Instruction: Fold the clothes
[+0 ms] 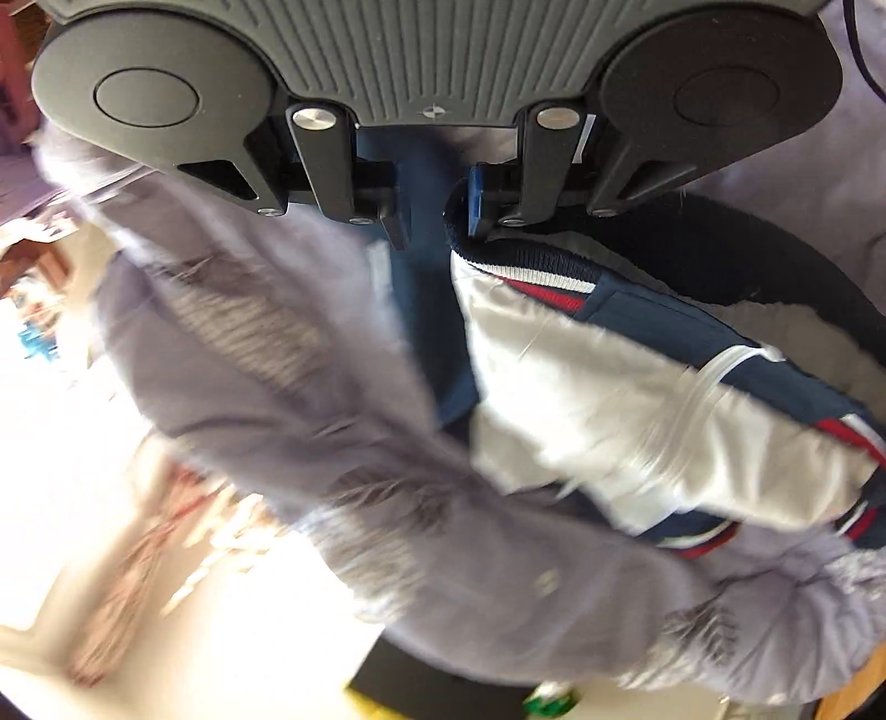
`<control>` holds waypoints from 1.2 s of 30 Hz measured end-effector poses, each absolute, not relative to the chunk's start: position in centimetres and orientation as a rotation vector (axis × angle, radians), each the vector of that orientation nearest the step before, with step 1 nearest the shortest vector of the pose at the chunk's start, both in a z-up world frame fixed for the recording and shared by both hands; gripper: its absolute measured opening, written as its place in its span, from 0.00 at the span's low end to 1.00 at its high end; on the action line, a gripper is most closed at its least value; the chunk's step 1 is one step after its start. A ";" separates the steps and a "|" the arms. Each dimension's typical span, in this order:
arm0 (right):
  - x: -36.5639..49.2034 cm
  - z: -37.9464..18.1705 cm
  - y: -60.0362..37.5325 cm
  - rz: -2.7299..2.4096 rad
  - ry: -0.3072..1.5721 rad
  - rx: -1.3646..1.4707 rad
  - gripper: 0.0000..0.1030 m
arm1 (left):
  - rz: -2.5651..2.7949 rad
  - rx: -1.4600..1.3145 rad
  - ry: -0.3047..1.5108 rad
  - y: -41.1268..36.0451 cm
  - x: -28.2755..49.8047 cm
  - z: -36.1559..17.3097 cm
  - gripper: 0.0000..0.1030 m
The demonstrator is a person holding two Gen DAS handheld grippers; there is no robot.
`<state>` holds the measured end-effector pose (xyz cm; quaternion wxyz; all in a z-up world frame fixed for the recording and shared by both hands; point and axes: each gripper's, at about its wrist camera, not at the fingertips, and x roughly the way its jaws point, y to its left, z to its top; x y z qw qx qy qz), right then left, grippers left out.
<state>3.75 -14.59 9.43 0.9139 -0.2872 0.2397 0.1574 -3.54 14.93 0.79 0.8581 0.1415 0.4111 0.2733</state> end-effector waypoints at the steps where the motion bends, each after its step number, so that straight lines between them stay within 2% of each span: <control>1: 3.9 10.1 -14.8 0.314 0.470 -0.604 0.21 | 0.555 0.299 0.870 14.4 -3.7 1.1 0.78; 4: 3.6 11.6 -15.4 0.322 0.446 -0.661 0.21 | 0.487 0.282 0.938 13.3 -4.4 1.6 0.78; 6: 4.4 11.3 -15.5 0.387 0.561 -0.728 0.22 | 0.432 0.275 1.024 12.9 -4.8 1.1 0.78; 10: 6.7 6.4 -16.9 0.642 1.173 -0.708 0.26 | 0.311 0.254 1.235 12.6 -6.0 -0.9 0.78; 11: 7.0 5.0 -17.4 0.687 1.299 -0.677 0.26 | 0.281 0.246 1.263 12.5 -6.4 -1.1 0.78; 12: 7.0 4.6 -18.1 0.713 1.318 -0.637 0.30 | 0.258 0.248 1.266 12.1 -7.0 -0.9 0.77; 17: 8.6 8.2 -21.3 0.818 1.218 -0.330 0.60 | 0.210 0.231 1.176 11.5 -8.9 2.7 0.77; 21: 12.4 11.8 -21.8 0.836 1.062 -0.215 0.76 | 0.143 0.108 1.126 12.6 -8.6 6.4 0.77; 24: 14.8 11.3 -21.7 0.703 0.980 -0.176 0.76 | 0.044 0.035 1.115 12.9 -9.0 8.3 0.81; 25: 15.2 10.8 -21.5 0.675 0.958 -0.164 0.75 | 0.027 0.028 1.126 12.7 -9.5 8.2 0.91; 26: 15.2 9.9 -20.9 0.682 0.941 -0.153 0.74 | 0.012 0.027 1.145 12.6 -10.1 7.9 0.93; 30: 13.9 6.1 -16.1 0.798 0.949 -0.126 0.61 | 0.069 0.173 1.209 11.6 -12.0 6.8 0.92; 33: 11.0 1.5 -11.4 0.815 1.034 -0.372 0.60 | 0.128 0.242 1.163 11.9 -12.1 7.5 0.92; 36: 8.2 0.7 -10.3 0.857 1.027 -0.556 0.60 | 0.176 0.162 1.089 13.0 -9.2 8.4 0.92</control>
